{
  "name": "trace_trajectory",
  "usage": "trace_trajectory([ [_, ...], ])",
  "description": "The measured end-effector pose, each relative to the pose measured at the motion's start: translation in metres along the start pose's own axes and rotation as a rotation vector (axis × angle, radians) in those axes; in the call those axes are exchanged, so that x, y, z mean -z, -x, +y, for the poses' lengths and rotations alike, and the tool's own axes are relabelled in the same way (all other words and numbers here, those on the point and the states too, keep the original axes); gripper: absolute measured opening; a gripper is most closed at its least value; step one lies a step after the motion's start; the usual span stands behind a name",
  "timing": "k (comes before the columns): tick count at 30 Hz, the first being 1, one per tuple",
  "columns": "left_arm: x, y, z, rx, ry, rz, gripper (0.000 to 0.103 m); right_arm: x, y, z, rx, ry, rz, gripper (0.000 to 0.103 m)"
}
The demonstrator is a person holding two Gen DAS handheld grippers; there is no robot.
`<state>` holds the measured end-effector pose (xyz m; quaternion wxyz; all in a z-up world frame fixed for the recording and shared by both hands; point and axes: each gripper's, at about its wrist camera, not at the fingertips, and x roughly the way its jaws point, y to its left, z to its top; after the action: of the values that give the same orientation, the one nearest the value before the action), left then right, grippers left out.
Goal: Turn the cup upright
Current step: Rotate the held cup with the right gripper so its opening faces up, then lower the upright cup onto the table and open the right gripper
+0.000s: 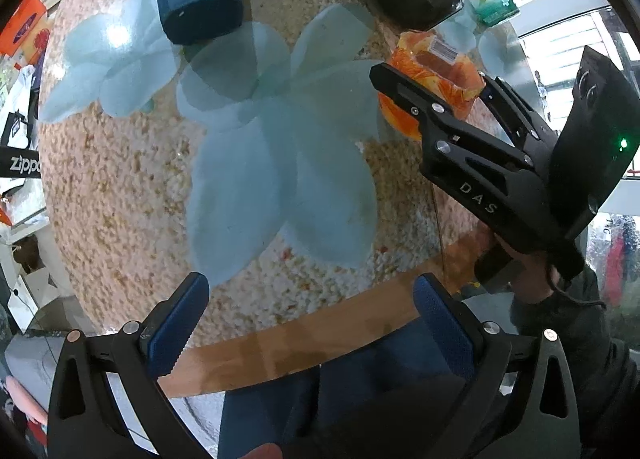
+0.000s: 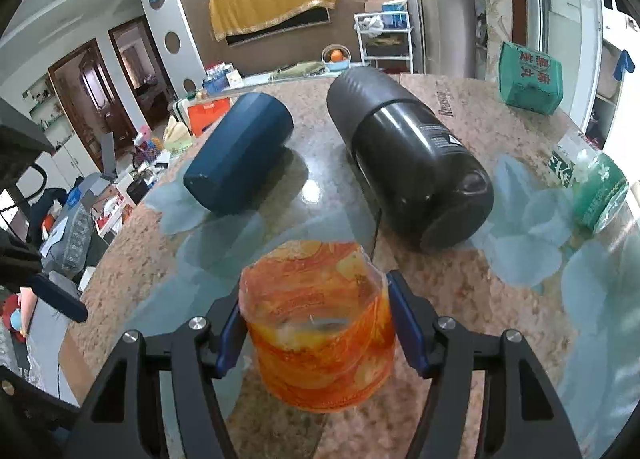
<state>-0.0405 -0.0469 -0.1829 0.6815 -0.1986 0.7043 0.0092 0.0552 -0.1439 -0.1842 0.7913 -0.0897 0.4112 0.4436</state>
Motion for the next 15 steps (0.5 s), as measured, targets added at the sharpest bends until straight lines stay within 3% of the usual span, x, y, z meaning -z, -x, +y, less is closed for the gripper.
trace_trajectory([
  [10,-0.001,-0.003,0.01,0.018,0.02,0.011,0.103,0.001,0.0,0.005,0.002,0.036,0.01,0.063],
  [12,-0.001,-0.003,0.011,0.014,0.019,0.008,0.103,0.0,0.002,0.003,-0.002,0.024,0.013,0.072],
  [14,-0.002,-0.001,0.014,0.012,0.02,0.002,0.103,0.0,0.007,0.0,-0.008,0.003,0.001,0.093],
  [15,-0.002,0.001,0.015,0.006,0.023,-0.005,0.103,-0.002,0.01,-0.001,-0.011,-0.005,-0.006,0.096],
])
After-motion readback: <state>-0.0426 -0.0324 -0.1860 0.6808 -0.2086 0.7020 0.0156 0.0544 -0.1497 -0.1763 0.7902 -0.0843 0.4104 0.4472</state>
